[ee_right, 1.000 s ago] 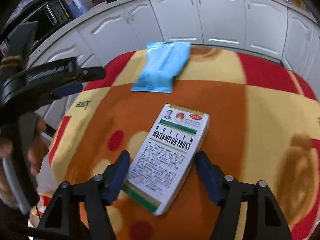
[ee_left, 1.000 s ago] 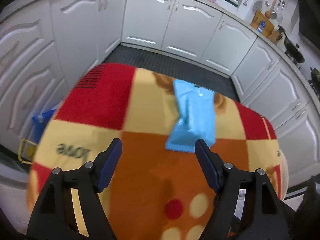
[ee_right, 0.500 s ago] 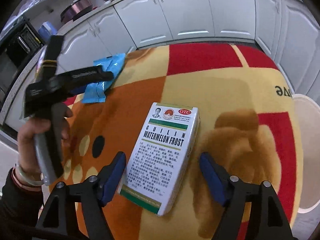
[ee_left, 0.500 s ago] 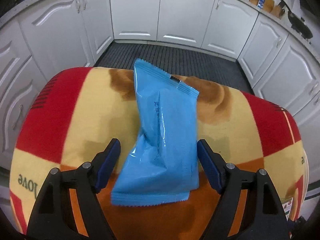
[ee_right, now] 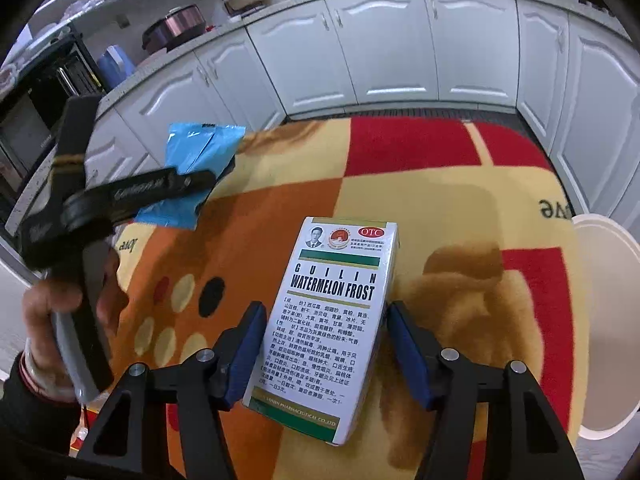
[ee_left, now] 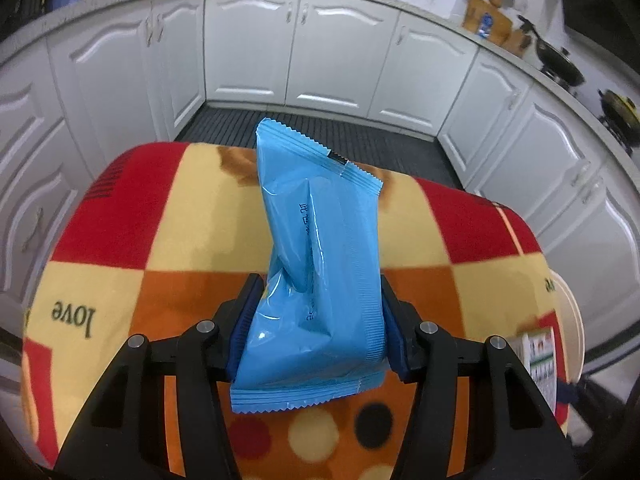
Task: Collect trash
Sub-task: 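Carry the blue wrapper and Watermelon Frost box over the beige bucket with both grippers, then open both grippers to drop the wrapper and box into the bucket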
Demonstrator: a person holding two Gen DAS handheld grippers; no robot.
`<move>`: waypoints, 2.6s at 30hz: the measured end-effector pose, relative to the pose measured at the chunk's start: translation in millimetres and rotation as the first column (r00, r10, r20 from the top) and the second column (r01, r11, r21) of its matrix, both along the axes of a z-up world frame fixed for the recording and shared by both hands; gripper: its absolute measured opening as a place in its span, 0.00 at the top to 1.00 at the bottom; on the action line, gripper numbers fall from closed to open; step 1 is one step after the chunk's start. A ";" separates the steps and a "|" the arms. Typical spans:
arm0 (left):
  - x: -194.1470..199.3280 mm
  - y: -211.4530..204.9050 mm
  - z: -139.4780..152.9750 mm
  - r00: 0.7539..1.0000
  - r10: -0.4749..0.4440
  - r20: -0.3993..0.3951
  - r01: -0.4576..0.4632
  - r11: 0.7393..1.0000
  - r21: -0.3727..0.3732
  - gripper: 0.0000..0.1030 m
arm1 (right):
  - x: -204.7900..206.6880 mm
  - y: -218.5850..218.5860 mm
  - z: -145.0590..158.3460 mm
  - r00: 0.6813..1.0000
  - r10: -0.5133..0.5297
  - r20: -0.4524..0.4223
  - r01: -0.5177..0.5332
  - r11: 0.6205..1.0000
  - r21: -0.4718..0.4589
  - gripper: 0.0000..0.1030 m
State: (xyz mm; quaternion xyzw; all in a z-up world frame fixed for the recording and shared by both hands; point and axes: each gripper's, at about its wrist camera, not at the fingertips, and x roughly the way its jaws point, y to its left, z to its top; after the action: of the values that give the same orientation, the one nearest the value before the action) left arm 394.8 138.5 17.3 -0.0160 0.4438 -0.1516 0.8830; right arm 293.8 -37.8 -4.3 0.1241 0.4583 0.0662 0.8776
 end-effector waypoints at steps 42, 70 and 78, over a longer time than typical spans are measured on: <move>-116.8 -161.1 15.5 0.942 -0.327 0.074 0.322 0.944 0.069 0.48 | -92.2 -130.6 36.1 0.965 -0.245 0.096 0.248 0.968 -0.021 0.42; -122.6 -303.6 -19.7 0.878 -0.476 -0.043 0.478 0.876 0.059 0.48 | -130.8 -253.3 -2.1 0.880 -0.475 0.012 0.475 0.880 -0.019 0.43; -116.6 -307.1 -26.4 0.885 -0.462 -0.057 0.464 0.885 0.037 0.48 | -125.7 -265.5 -12.7 0.870 -0.493 -0.013 0.493 0.870 -0.006 0.43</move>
State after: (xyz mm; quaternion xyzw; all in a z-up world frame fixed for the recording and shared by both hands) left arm 278.2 -168.6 -9.1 0.1088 0.4588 -0.3462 0.8111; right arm 168.1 -303.2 -17.0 0.2363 0.4177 -0.1611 0.8624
